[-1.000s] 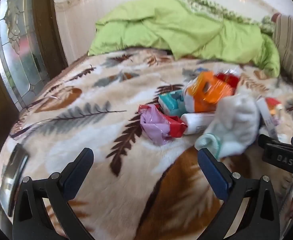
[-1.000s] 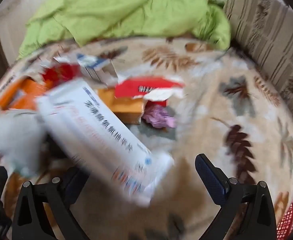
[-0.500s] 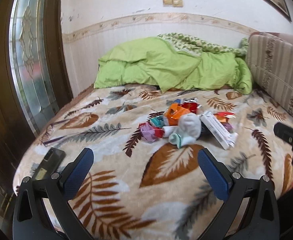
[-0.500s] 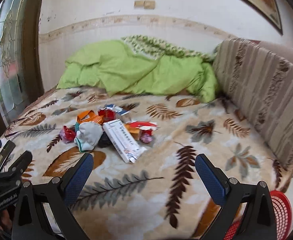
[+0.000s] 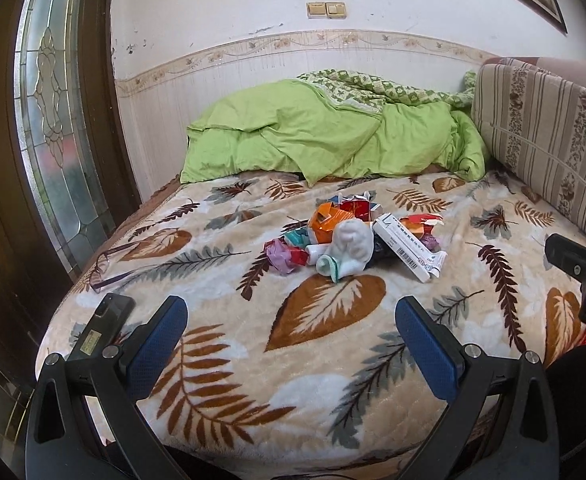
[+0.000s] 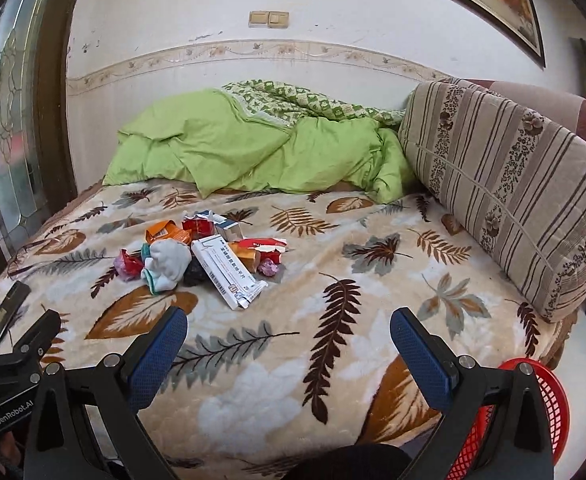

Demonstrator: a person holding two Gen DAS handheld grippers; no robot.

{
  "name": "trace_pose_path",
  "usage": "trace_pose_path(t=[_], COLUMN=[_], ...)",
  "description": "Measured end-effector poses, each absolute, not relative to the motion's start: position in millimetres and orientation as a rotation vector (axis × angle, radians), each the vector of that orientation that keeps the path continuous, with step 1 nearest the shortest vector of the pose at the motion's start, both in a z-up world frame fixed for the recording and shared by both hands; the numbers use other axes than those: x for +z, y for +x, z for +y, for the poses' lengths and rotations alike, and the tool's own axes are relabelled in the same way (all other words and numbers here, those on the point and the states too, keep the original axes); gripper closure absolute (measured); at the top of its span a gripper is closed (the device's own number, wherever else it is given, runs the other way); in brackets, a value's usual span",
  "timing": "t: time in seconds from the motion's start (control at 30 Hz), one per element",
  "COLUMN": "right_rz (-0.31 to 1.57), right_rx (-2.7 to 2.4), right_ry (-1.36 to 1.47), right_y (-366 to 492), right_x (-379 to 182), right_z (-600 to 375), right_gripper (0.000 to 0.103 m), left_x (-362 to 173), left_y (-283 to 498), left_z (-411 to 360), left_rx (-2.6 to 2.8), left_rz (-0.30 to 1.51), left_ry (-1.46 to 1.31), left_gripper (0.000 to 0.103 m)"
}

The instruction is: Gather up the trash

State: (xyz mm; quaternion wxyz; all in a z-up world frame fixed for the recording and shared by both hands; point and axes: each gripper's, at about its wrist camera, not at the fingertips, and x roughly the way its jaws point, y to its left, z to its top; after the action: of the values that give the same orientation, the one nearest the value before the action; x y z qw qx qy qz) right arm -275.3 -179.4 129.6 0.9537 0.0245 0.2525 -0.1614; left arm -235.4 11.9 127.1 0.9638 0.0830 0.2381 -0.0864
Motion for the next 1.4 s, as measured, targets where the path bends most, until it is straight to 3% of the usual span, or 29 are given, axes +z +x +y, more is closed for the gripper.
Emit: trace_pose_path(t=[1.4], right_rz=[0.575], right_rx=[-0.320], right_ry=[0.074], right_y=[-279], right_x=[127], right_z=[-176], right_gripper=[0.001], left_x=[128], left_y=[-249], left_z=[15], left_rx=[-0.177], left_rz=[0.471], left_ry=[0.158], left_gripper=[0.000])
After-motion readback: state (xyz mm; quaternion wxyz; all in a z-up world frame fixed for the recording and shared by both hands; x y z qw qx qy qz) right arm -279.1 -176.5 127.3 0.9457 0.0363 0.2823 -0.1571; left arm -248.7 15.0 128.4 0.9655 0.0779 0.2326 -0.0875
